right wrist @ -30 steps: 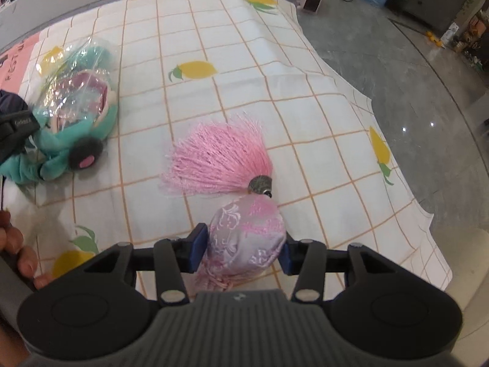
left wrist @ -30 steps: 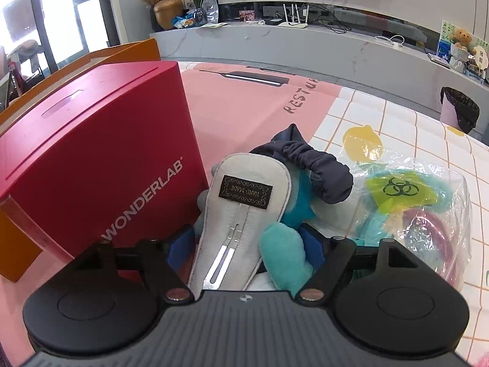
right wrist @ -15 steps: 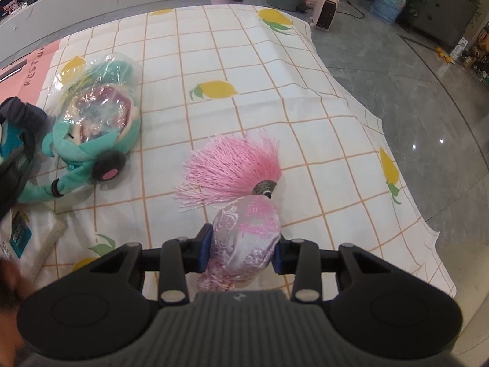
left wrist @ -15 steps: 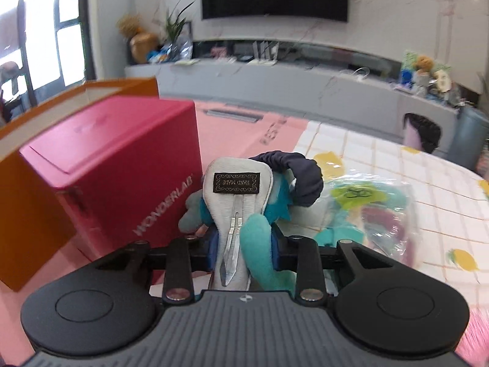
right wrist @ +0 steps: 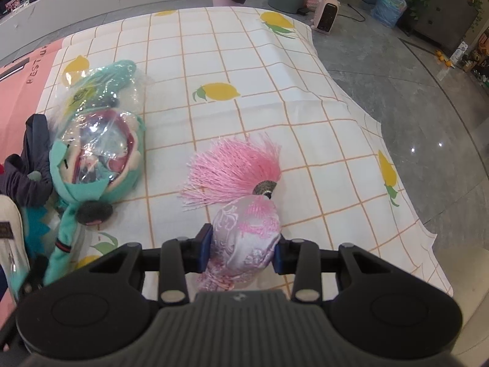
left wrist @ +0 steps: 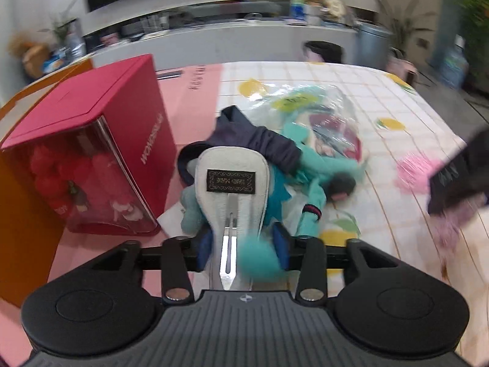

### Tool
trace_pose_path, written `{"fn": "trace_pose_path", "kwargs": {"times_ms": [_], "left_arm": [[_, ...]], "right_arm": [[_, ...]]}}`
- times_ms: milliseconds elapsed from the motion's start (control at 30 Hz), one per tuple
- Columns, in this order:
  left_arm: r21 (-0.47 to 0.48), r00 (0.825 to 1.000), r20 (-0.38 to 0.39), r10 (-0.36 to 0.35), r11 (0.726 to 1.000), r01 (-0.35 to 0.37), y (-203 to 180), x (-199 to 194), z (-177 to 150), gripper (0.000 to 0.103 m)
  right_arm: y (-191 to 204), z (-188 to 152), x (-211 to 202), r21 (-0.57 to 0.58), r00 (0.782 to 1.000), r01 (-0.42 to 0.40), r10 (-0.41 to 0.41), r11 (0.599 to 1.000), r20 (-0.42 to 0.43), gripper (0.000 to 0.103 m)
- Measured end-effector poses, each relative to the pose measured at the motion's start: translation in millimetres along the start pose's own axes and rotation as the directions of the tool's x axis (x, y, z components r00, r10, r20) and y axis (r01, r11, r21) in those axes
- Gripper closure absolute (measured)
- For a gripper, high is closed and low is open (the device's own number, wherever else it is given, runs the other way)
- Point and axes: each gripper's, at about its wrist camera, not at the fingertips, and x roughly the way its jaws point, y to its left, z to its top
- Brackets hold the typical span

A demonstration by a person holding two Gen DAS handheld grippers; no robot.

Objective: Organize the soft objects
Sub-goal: 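Carry the white plush slipper and pink pouch over the white box with both tools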

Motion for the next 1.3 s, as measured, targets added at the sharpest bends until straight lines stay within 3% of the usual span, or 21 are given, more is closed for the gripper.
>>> {"fn": "trace_pose_path", "kwargs": {"times_ms": [33,100,200,300,400,500,567,633,733,800,900,967,1033,1133,1233,1300], "left_arm": [[0.020,0.999,-0.009,-0.041,0.999,0.041,2.1,-1.2,0.0,0.029],[0.044,0.991,-0.010,-0.136,0.990,0.137,6.6,-3.4,-0.3,0.019],[0.065,0.978,0.009,-0.209,0.976,0.208,10.1,-5.8,5.3,0.016],[-0.021,0.983,-0.032,-0.179,0.984,0.179,15.5,5.7,15.8,0.016],[-0.158,0.977,-0.083,-0.197,0.970,0.182,32.0,17.8,18.7,0.016],[-0.170,0.989,-0.059,-0.137,0.977,0.126,31.4,29.7,22.0,0.016],[-0.146,0.996,-0.043,-0.076,0.987,0.069,26.1,35.0,24.8,0.022],[-0.168,0.998,-0.002,-0.060,0.984,0.058,27.3,36.0,23.2,0.045],[-0.220,0.997,0.019,-0.071,0.973,0.073,33.7,38.1,18.2,0.057],[-0.230,0.993,0.025,-0.114,0.966,0.117,40.7,33.9,18.4,0.063],[-0.288,0.966,0.016,-0.259,0.924,0.253,60.0,19.8,17.0,0.068],[-0.286,0.963,-0.013,-0.270,0.924,0.255,63.0,11.3,18.1,0.072],[-0.295,0.955,-0.012,-0.298,0.913,0.281,70.2,1.3,22.2,0.082],[-0.281,0.937,0.024,-0.348,0.897,0.341,77.7,-15.9,32.7,0.082],[-0.258,0.963,0.026,-0.268,0.929,0.266,75.7,-16.6,38.7,0.082],[-0.274,0.952,0.038,-0.304,0.913,0.303,80.1,-22.2,36.7,0.082]], "right_arm": [[0.9,-0.1,0.1,-0.004,1.000,-0.003,0.003,1.000,-0.002,0.066],[1.5,-0.3,0.3,-0.008,1.000,-0.009,0.009,1.000,0.000,0.066],[0.0,-0.1,-0.9,-0.002,1.000,-0.010,0.010,1.000,0.008,0.065],[-2.7,-0.4,-3.3,0.006,1.000,-0.014,0.014,1.000,0.017,0.065],[-3.8,-1.1,-3.6,0.011,1.000,-0.016,0.016,1.000,0.017,0.065],[-2.2,-0.8,-2.2,0.003,1.000,-0.013,0.013,1.000,0.013,0.065],[-1.3,-0.6,-2.7,0.000,1.000,-0.016,0.016,1.000,0.016,0.065],[-2.0,-0.5,-6.3,-0.003,0.999,-0.021,0.021,1.000,0.033,0.065],[-5.4,0.1,-8.7,0.014,0.999,-0.031,0.030,0.999,0.043,0.065],[-4.6,-0.5,-7.9,0.001,0.999,-0.044,0.044,0.999,0.029,0.066],[-5.6,-0.5,-17.3,-0.001,0.996,-0.071,0.071,0.997,0.058,0.066],[-7.8,0.5,-26.1,0.007,0.994,-0.070,0.069,0.998,0.088,0.066],[-8.7,0.6,-31.1,0.010,0.993,-0.063,0.062,0.998,0.103,0.066],[-6.9,-1.0,-31.3,0.000,0.994,-0.048,0.048,0.999,0.096,0.066],[-5.8,-0.7,-31.4,-0.006,0.995,-0.040,0.040,0.999,0.095,0.066],[-5.6,-0.2,-32.3,-0.007,0.994,-0.045,0.045,0.999,0.102,0.066]]}}
